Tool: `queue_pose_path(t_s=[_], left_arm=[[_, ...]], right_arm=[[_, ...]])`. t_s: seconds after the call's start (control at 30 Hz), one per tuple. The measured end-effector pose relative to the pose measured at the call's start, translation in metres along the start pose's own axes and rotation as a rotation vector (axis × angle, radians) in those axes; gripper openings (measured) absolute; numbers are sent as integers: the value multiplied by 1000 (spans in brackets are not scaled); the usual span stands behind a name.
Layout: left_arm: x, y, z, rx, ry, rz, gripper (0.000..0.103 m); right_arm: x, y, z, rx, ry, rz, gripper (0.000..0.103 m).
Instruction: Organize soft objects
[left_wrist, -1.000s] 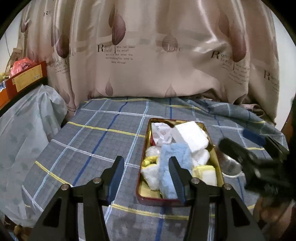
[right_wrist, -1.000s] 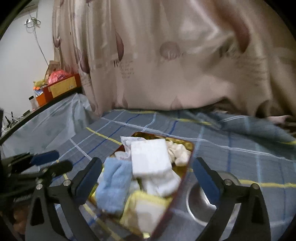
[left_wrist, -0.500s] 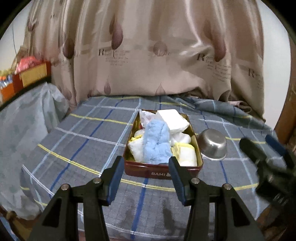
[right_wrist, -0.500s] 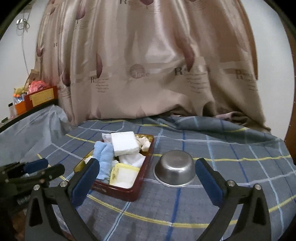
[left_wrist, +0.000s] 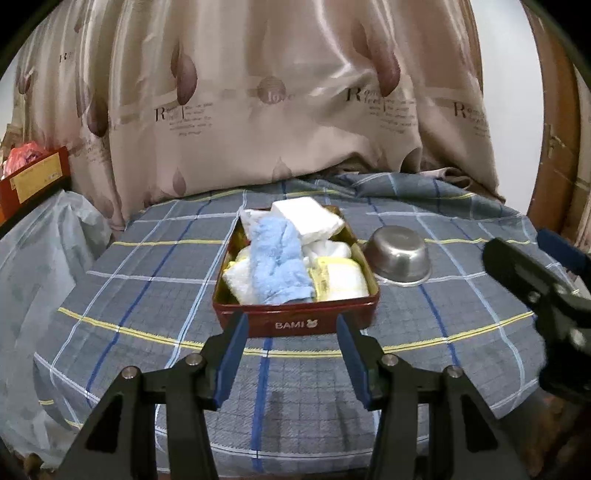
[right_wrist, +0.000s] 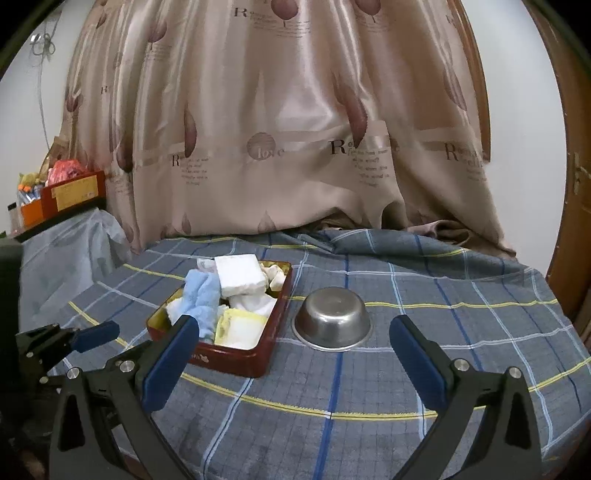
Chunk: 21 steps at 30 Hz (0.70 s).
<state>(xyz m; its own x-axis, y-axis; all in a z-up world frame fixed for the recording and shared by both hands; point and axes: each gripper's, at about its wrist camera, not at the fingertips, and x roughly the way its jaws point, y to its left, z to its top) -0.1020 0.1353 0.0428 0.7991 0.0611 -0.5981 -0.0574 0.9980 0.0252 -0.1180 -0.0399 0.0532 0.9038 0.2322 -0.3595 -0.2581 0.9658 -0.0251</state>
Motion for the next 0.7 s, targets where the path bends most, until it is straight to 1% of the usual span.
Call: queue_pose_path(t_s=[0.17,0.27,0.47,0.7], left_arm=[[4,6,-2,-24,5,-2,51],[6,9,-3,-35,10,9,51],[9,6,-6,-29,22,0,51],[7,5,-6,-28,16,-2,51]], right_arm=[[-2,3,-1,-17,-10,-8,103],[-1,3,0,-9,-9,-7,103],[3,6,-6,-22,9,-16,103],[-1,8,-14,-40,-3,-20,103]])
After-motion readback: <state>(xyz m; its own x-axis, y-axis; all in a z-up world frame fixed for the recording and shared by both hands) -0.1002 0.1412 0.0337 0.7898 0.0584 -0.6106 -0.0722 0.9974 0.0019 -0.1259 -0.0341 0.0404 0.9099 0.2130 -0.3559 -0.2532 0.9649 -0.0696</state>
